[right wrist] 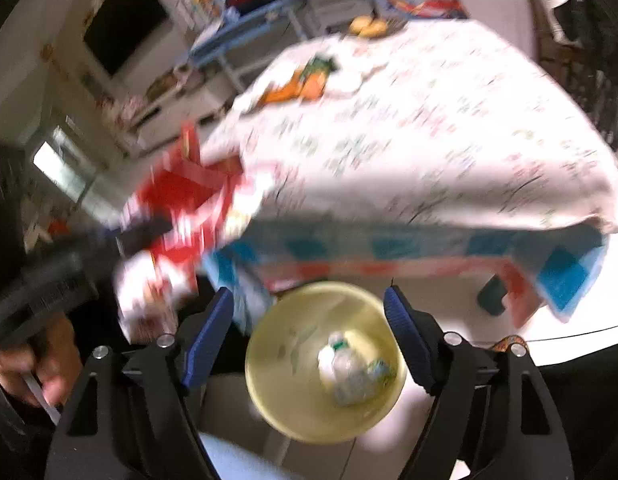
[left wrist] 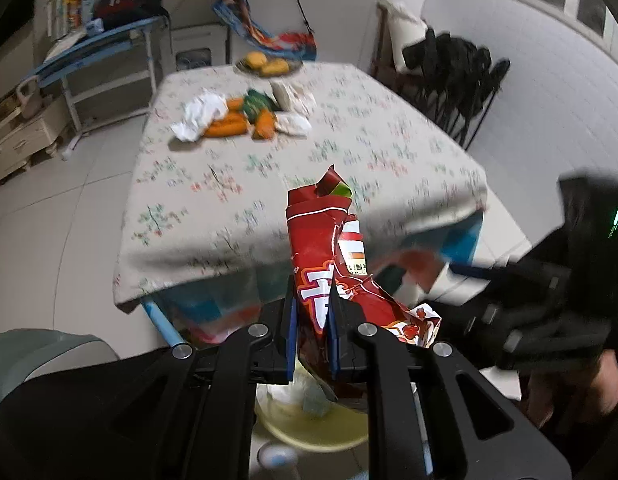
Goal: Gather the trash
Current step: 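Open the right gripper to drop the bottle into the basin while the left gripper drops the snack bag in, then grasp a white tissue with the left gripper while the right gripper grasps another white tissue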
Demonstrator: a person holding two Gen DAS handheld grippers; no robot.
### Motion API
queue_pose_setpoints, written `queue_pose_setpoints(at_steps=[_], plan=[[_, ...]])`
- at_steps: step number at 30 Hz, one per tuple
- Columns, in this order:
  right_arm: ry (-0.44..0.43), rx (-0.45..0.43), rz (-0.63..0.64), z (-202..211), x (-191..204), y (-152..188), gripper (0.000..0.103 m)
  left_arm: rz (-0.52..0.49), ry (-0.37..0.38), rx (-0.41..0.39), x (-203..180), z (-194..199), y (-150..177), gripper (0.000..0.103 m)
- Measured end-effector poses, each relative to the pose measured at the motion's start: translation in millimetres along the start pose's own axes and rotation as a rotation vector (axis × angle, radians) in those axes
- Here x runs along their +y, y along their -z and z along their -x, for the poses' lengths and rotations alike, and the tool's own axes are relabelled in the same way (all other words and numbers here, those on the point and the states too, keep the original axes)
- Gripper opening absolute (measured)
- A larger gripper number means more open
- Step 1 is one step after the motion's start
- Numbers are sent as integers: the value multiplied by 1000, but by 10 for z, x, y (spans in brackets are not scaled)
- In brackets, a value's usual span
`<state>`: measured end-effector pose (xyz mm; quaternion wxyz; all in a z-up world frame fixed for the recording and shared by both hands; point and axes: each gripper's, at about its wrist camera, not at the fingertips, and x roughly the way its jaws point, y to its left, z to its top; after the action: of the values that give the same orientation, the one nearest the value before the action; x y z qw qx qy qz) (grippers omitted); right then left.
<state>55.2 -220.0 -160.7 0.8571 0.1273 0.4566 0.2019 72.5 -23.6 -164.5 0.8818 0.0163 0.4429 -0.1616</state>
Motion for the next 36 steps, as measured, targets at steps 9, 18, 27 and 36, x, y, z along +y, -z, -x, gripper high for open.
queue_pose_setpoints(at_steps=[9,18,27,36], plan=[[25,-98,-54,143,-116,-69,77,-123,21,190,-281,-275,230,17],[35,-102,-56,162,-154,-61,78,-122,3,217,-280,-303,273,49],[57,-131,-22,191,-103,-53,79,29,-62,27,-5,-65,108,67],[75,-162,38,203,24,-125,78,203,-194,-200,371,233,-146,80]])
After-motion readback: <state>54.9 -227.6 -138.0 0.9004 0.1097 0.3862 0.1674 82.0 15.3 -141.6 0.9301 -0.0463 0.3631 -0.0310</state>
